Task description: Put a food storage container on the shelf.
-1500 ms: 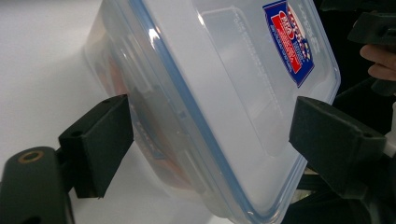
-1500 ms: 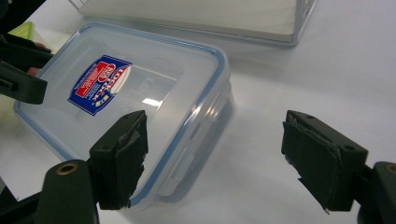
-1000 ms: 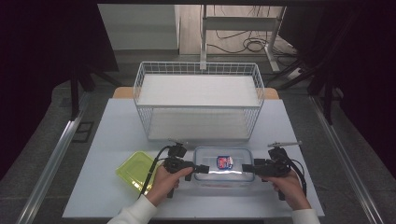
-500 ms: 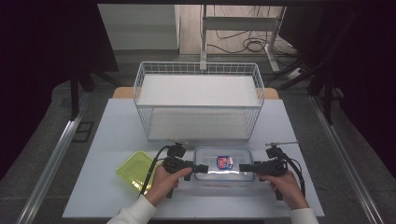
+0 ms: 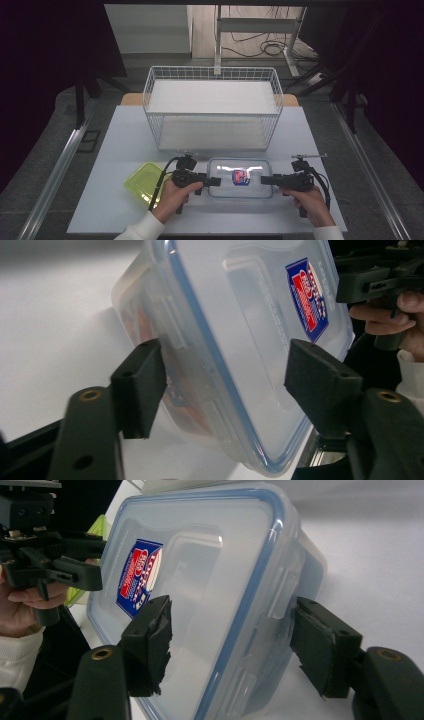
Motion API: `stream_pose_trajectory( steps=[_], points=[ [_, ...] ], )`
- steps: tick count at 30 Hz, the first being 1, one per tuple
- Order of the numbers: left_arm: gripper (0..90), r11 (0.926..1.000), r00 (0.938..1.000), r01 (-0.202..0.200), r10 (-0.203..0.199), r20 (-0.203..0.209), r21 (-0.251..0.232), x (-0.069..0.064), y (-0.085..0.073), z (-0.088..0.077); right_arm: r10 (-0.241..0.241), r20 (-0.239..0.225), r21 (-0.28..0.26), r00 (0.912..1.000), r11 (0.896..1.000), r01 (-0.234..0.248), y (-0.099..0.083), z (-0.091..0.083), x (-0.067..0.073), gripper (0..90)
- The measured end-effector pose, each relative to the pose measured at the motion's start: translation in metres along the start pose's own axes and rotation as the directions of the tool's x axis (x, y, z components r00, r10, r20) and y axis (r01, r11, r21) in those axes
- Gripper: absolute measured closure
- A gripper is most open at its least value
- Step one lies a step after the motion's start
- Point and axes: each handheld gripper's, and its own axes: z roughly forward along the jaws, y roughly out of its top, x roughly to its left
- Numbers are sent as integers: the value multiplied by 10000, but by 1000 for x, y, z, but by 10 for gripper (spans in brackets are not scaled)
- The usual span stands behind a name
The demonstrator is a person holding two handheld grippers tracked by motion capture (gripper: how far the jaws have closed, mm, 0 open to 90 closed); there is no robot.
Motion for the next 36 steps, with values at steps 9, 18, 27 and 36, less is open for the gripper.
stream_pose_trajectory(
  steps=[9, 18, 27, 36],
  points=[
    [442, 9976, 9980, -632, 630, -94, -279, -9, -11, -10, -507, -74, -362, 9987, 9981, 504, -11, -11, 8, 427],
    [503, 9941, 9960, -882, 890, 99, -625, -10, -21, -15, -883, -368, -730, 9954, 9937, 854, -22, -18, 9, 464],
    [504, 9927, 9952, -969, 978, 88, -719, -11, -22, -15, -963, -447, -953, 9944, 9912, 917, -27, -20, 9, 483],
    [506, 9893, 9928, -1199, 1196, -82, -836, -15, -25, -16, -839, -421, -1075, 9956, 9911, 789, -29, -21, 11, 490]
  ],
)
